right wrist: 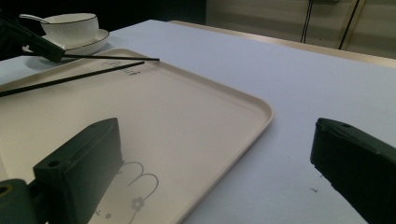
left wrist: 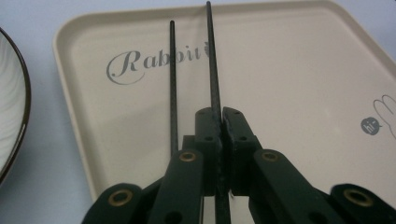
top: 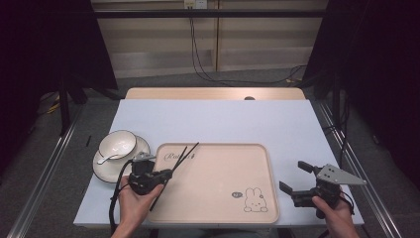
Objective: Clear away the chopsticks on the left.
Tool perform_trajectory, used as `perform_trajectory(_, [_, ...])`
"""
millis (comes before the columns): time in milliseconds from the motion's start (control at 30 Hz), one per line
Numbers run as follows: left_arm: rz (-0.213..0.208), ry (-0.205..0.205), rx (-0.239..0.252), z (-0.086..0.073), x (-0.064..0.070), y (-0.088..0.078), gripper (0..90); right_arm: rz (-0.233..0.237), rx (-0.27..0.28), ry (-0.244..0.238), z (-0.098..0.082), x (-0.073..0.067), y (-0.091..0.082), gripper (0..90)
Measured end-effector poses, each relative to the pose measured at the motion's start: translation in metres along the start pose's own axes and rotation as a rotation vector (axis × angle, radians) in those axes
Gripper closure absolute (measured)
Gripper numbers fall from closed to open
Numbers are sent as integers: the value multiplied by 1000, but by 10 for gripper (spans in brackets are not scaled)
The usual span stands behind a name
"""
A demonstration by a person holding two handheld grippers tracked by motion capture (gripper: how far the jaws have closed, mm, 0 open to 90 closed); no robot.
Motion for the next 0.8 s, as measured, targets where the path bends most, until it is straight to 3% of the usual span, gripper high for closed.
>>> perform_trajectory(400, [33,-20,-49,-12,1,7,856,2,-2,2,0,-1,1,18])
perform_trajectory(567, [44,-8,-94,-16,5,14,855,2,-3,1,0,-1,1,18])
perform_trajectory(800, [52,-12,-106,-19,6,18,851,6,-2,-1,0,-1,0,18])
Point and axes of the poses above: each handheld gripper's, and its own axes: y roughly forward along the jaws, z roughly out of its top, x roughly to its right, the point moved 5 cm from there along y, roughly forward along the jaws, and after that the axes turned 2 degrees about x, right-handed, at the moved point
